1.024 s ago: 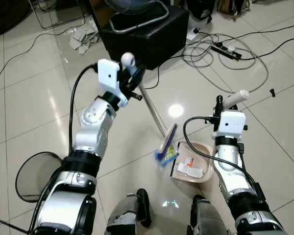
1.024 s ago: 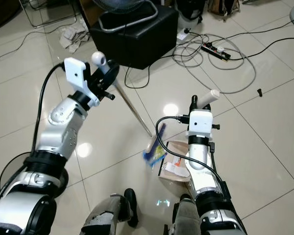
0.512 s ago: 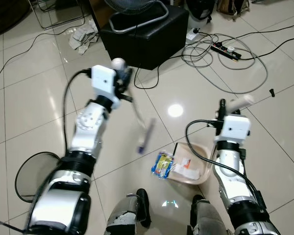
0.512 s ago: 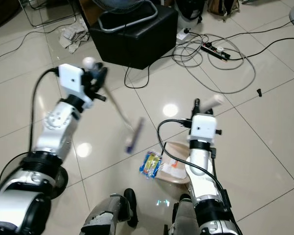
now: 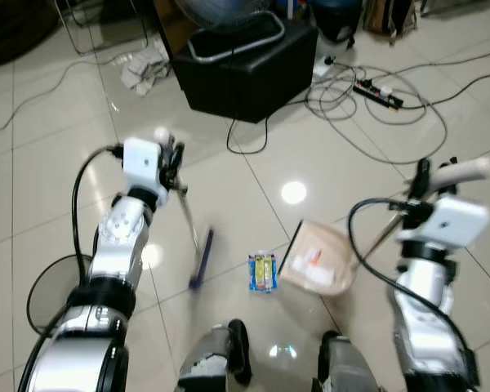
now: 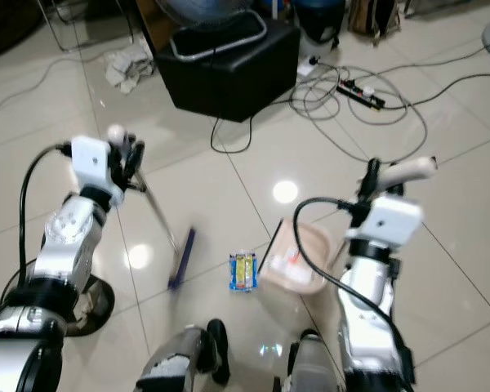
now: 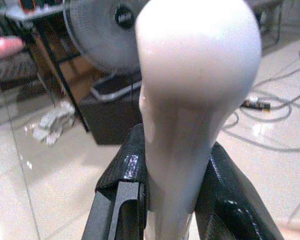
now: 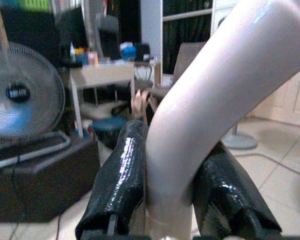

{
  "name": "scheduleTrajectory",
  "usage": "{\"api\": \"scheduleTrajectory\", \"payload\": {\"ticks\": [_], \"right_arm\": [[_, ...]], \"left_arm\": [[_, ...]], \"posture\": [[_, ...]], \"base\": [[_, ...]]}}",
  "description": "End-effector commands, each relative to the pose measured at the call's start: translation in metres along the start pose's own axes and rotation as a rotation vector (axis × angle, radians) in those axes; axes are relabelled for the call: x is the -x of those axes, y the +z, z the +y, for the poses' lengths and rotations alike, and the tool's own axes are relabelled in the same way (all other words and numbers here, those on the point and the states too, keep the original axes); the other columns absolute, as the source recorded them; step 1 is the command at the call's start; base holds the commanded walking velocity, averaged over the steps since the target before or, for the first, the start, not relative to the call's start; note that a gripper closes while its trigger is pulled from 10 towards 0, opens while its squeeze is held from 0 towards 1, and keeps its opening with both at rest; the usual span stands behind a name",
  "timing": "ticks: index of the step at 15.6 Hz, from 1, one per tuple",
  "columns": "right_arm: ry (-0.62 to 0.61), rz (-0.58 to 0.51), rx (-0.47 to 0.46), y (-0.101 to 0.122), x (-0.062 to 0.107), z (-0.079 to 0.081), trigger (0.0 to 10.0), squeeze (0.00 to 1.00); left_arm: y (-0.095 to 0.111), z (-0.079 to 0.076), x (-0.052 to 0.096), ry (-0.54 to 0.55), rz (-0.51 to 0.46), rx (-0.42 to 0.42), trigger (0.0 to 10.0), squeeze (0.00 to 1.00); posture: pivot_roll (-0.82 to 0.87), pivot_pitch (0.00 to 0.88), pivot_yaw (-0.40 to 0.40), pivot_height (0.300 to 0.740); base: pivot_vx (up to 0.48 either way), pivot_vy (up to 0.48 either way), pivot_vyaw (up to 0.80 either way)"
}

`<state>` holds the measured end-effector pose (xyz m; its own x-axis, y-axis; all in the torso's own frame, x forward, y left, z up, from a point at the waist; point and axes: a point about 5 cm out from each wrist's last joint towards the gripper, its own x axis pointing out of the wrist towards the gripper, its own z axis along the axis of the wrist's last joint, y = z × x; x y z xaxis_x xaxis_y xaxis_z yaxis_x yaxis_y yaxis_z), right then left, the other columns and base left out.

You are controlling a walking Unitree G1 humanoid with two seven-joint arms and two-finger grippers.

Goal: Sweep floor

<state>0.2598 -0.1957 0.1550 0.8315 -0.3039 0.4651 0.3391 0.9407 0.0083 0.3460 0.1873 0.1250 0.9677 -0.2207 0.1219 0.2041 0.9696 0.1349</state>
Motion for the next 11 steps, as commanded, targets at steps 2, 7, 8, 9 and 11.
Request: {"api": "scheduleTrajectory", "payload": {"ticks": [2,7,8,9,11], "right_arm": [[-0.008,-0.064,-0.05,0.032,-0.009,-0.006,10.0,0.0],[0.014,-0.057,-0.239,0.072,-0.039,-0.012,10.0,0.0],[0.03,-0.059,-0.247,0.075,-0.042,-0.01,10.0,0.0],[0.052,-0.069,-0.274,0.085,-0.051,-0.007,10.0,0.0],[0.108,-0.098,-0.318,0.1,-0.064,0.001,10.0,0.0]], "left_arm": [[-0.005,0.005,0.013,0.024,-0.001,-0.005,10.0,0.0],[-0.016,0.008,0.044,0.035,0.041,0.039,10.0,0.0],[-0.018,0.009,0.046,0.044,0.049,0.039,10.0,0.0],[-0.021,0.012,0.057,0.059,0.062,0.035,10.0,0.0],[-0.022,0.009,0.065,0.058,0.075,0.055,10.0,0.0]], "posture": [[-0.04,0.11,0.163,0.74],[-0.06,0.043,0.155,0.74],[-0.06,0.037,0.155,0.74],[-0.06,0.019,0.155,0.74],[-0.04,0.0,0.136,0.74]], "base": [[0.0,0.0,0.0],[0.0,0.0,0.0],[0.0,0.0,0.0],[0.0,0.0,0.8],[0.0,0.0,0.8]]}}
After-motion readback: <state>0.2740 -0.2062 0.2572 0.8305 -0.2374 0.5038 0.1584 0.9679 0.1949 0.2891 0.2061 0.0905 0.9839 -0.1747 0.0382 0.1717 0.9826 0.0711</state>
